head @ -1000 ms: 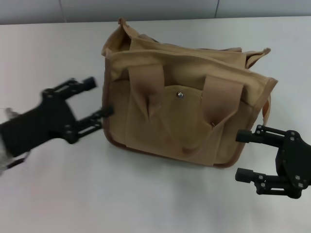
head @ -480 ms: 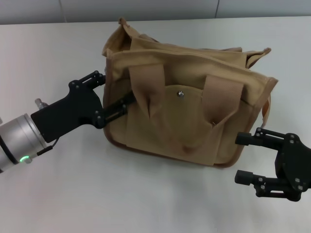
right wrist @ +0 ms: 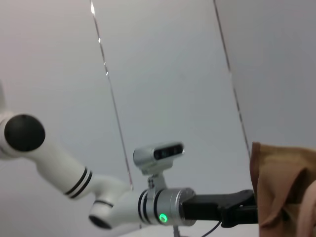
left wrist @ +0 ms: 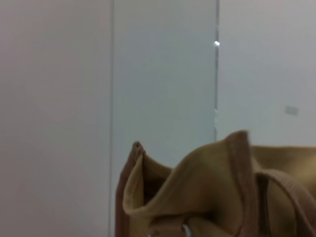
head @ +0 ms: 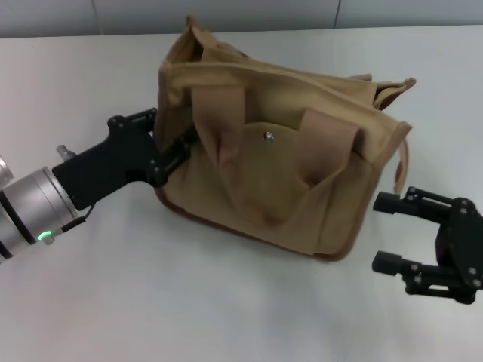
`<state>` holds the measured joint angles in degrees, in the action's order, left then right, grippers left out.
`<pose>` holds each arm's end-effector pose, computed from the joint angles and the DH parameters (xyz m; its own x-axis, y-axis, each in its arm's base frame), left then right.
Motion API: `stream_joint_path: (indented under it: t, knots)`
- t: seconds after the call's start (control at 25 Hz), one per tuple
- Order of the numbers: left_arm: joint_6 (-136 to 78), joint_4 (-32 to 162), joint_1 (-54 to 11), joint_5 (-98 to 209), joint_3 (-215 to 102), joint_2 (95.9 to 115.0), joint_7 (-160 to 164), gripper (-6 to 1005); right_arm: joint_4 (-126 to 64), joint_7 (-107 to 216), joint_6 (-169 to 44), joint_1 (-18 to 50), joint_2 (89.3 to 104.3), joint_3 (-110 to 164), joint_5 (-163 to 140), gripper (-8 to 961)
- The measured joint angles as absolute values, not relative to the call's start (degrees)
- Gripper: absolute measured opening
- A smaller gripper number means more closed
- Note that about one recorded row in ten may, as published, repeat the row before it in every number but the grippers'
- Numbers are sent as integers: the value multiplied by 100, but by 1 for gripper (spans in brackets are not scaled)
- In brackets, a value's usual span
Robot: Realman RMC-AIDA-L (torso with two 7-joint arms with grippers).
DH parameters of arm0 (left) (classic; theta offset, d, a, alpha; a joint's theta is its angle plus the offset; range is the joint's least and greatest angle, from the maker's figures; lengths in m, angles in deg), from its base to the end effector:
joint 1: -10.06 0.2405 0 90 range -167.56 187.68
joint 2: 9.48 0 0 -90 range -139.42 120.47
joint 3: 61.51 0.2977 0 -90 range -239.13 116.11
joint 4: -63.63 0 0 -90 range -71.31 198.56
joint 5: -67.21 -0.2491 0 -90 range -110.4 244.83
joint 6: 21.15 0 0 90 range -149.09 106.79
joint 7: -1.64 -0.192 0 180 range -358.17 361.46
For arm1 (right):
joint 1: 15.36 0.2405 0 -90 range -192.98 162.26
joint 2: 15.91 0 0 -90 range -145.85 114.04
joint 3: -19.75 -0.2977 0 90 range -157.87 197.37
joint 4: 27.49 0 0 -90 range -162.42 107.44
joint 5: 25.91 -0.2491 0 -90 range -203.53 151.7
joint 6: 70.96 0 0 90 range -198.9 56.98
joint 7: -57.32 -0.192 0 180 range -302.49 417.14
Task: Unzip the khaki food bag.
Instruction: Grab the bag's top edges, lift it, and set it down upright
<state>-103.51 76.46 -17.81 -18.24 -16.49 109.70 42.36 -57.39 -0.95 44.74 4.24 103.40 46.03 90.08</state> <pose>-0.3114 0.3769 -0.1040 0.7214 0.0376 0.6915 0.4287 -0.8084 -0.4033 0.3197 0.2698 -0.0409 0.6402 -0.1729 -0.7485 -0.3073 -0.9506 -0.0433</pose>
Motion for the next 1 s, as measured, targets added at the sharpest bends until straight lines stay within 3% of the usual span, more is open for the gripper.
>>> stream_joint_path:
  t: [0.48, 1.0]
  knots:
    - [-10833, 8239, -1834, -1489, -1623, 10966, 4219, 97, -5824, -150, 4869, -93, 10315, 4341, 7406, 787]
    - [-11871, 9441, -1745, -1192, -1607, 10947, 4496, 85, -6765, -1854, 4982, 69, 10318, 3513, 6915, 787]
